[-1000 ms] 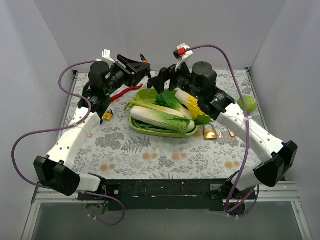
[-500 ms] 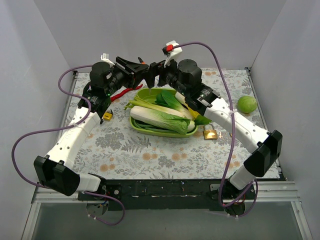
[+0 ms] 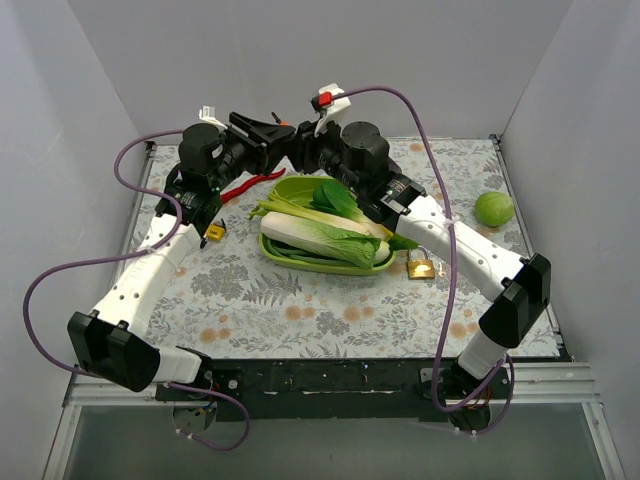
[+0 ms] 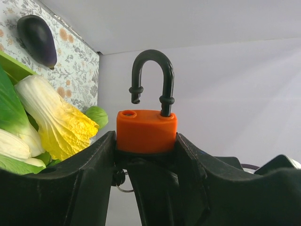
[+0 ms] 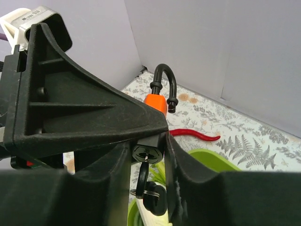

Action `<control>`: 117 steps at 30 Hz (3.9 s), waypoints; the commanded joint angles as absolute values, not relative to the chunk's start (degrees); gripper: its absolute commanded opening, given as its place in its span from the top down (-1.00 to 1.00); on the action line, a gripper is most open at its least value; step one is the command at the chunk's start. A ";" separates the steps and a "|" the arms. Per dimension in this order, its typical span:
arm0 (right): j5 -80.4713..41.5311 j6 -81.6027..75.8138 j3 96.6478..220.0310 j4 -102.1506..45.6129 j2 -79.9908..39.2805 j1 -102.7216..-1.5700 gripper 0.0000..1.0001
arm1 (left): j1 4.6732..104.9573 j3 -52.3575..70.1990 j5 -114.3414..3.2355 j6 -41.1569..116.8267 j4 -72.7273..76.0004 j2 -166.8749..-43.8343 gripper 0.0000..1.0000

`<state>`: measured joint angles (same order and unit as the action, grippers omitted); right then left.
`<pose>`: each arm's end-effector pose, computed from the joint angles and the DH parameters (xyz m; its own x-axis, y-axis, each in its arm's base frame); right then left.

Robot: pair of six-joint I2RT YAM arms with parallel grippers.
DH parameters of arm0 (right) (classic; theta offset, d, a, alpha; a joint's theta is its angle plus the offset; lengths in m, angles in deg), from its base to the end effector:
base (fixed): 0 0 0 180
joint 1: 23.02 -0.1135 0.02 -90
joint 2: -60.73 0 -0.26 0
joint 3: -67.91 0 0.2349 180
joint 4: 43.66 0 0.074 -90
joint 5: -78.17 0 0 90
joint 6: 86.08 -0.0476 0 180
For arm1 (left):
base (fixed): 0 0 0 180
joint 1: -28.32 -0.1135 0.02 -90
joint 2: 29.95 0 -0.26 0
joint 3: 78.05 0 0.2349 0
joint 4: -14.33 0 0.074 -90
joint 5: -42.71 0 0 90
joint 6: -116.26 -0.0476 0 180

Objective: Lock with the key
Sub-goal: Pick up the lock from the center of the board, then lock the lock.

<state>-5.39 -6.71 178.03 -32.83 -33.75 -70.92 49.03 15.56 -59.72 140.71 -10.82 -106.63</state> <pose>0.2637 0.2839 0.4462 -0.0669 0.1993 -0.9776 -0.6614 0.7248 0.1931 0.2808 -0.1171 0.4177 -0.4404 -0.7839 0.4377 -0.3472 -0.3009 -0.8882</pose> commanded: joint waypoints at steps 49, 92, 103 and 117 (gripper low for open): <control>-80.91 5.77 160.32 -9.09 -6.95 -51.23 0.97 | 54.24 13.39 -101.70 55.79 -32.46 -95.16 -0.04; -74.58 9.37 157.85 -13.83 -9.85 -59.14 0.97 | 66.11 9.88 -106.35 72.91 -16.47 -100.43 1.00; -73.36 9.01 160.13 -14.20 -13.28 -63.45 0.97 | 67.34 8.21 -106.09 76.45 -11.62 -100.36 1.00; -75.81 16.66 158.55 2.58 -10.02 -52.56 0.29 | 60.58 2.76 -107.75 73.89 -13.13 -93.23 1.00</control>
